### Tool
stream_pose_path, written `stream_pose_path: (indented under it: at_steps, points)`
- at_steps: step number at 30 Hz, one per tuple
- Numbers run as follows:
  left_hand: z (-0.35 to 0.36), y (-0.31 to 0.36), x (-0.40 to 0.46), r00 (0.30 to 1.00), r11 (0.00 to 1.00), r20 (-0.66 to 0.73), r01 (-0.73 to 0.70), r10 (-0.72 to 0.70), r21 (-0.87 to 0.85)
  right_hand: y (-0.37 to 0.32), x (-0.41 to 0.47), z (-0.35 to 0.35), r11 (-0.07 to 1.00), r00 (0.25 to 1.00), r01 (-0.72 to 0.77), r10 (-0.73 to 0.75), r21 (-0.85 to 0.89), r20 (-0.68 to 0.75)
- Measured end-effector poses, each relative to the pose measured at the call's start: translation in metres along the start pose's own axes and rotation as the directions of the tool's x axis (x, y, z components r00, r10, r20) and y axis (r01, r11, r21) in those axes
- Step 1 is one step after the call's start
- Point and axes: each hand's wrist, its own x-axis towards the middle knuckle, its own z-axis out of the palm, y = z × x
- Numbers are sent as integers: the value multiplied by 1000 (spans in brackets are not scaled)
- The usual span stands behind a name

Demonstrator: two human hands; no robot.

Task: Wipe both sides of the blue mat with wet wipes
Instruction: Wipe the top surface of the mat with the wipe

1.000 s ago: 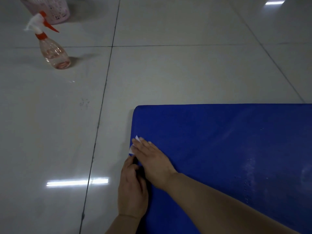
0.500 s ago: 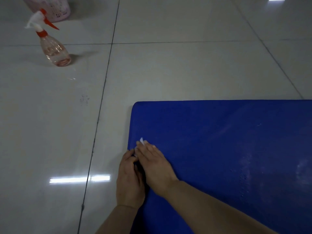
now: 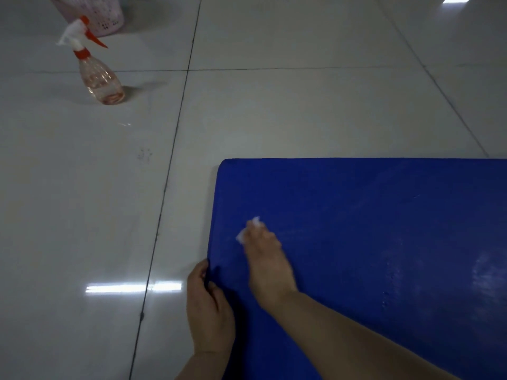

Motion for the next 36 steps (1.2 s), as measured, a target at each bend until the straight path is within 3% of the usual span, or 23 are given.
stream_pose_path:
  at_steps: [1,3,4,6,7,9,10,12,14,17,20,21,24,28,31,33,36]
  points:
    - [-1,1,-1,1000,1000,-15,9,-9,-20,-18,4,7,995,995,95,-95,33,-7]
    - [-2,3,1,999,999,-26,17,-19,-45,-33,9,2,954,948,299,-295,-19,123]
    - [-2,2,2,1000,999,-28,-6,5,-40,-31,9,1,949,943,316,-315,9,109]
    - [-4,-1,2,999,999,-20,-50,49,-17,-12,1,4,979,981,188,-191,-77,-35]
    - [-4,-3,2,999,999,-10,-43,43,-13,4,-6,3,974,988,133,-145,-183,-52]
    - [-3,-4,1,1000,1000,12,-7,7,-24,41,-26,-1,971,996,52,-67,-234,-58]
    - [-2,-3,0,1000,1000,17,2,-2,-28,58,-33,-7,983,988,-59,33,-174,-149]
    - [-2,-1,-1,1000,999,21,-7,7,-33,76,-42,-15,948,945,-293,266,-127,-192]
    - [-2,-2,-1,1000,999,23,-6,7,-50,65,-44,-8,952,939,-304,292,-37,-183]
    - [-5,-1,1,1000,996,3,-12,13,-87,5,-38,5,997,997,-12,6,-75,-80]
    - [-10,3,3,1000,985,-14,-10,8,-174,-39,-31,23,972,974,227,-227,63,-16]
    - [-11,3,3,1000,982,-10,-5,3,-191,-42,-29,21,968,972,230,-234,97,21]
    - [-14,-1,3,1000,989,16,-24,27,-149,-20,-36,11,983,984,179,-180,34,16]
    - [-18,-10,3,979,984,133,-167,156,70,37,-58,-2,991,991,-123,120,-55,-57]
    - [-24,-14,5,956,959,234,-222,178,177,65,-73,-9,949,940,-312,316,50,-130]
    - [-28,-15,9,941,940,261,-274,217,205,56,-73,-5,937,927,-345,349,53,-139]
    - [-28,-13,17,932,921,252,-319,261,222,15,-66,10,984,980,-177,178,16,-90]
